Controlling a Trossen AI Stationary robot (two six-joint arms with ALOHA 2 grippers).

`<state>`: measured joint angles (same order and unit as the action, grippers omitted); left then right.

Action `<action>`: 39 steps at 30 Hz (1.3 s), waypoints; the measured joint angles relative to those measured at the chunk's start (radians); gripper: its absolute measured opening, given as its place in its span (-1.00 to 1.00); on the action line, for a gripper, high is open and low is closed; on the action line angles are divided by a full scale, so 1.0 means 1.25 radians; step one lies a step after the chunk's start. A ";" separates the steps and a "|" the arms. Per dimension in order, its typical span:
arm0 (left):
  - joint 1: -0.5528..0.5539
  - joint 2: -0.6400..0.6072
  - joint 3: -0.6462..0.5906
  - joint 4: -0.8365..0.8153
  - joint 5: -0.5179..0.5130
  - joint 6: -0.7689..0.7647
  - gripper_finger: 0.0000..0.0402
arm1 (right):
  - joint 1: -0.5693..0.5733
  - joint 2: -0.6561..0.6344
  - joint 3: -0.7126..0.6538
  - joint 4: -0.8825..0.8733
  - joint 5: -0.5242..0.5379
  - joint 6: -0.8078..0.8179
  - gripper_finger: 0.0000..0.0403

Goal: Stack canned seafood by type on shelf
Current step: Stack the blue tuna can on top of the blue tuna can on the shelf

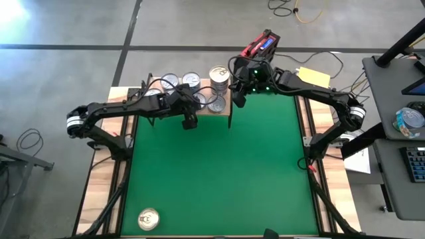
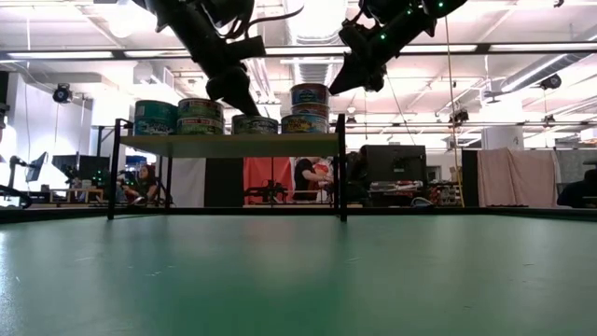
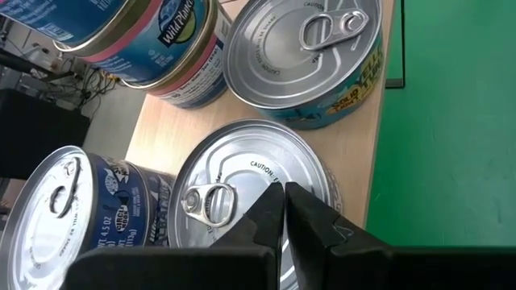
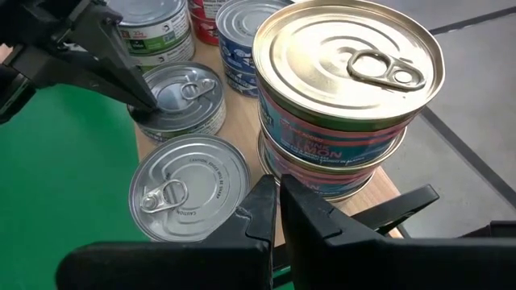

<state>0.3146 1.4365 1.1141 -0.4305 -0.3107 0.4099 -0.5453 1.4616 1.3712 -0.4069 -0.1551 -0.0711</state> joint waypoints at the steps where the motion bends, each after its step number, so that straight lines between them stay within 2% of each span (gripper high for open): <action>1: 0.000 -0.001 0.000 0.000 0.000 0.000 -1.00 | 0.000 0.000 0.000 0.000 0.000 0.000 -0.94; 12: -0.002 -0.013 0.051 -0.032 -0.004 0.000 -1.00 | 0.000 -0.014 0.000 0.000 0.000 0.000 -0.94; 18: -0.037 -0.036 0.065 -0.040 -0.011 -0.011 -1.00 | 0.022 -0.033 -0.004 0.000 0.001 0.007 -0.94; 23: -0.116 -0.098 0.020 -0.042 -0.093 -0.051 -1.00 | 0.064 -0.048 -0.040 0.000 0.009 0.025 -0.94; 30: -0.275 -0.209 -0.031 -0.084 -0.116 -0.137 -1.00 | 0.158 -0.099 -0.098 0.000 0.162 0.060 -0.94; 35: -0.370 -0.259 -0.029 -0.211 -0.211 -0.279 -1.00 | 0.231 -0.137 -0.138 0.018 0.173 0.098 -0.94; 39: -0.425 -0.274 -0.028 -0.300 -0.209 -0.411 -1.00 | 0.286 -0.149 -0.180 0.084 0.173 0.129 -0.94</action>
<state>-0.2161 1.0942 1.0786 -0.8061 -0.5720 -0.1037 -0.1875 1.2755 1.1463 -0.3013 0.0616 0.0901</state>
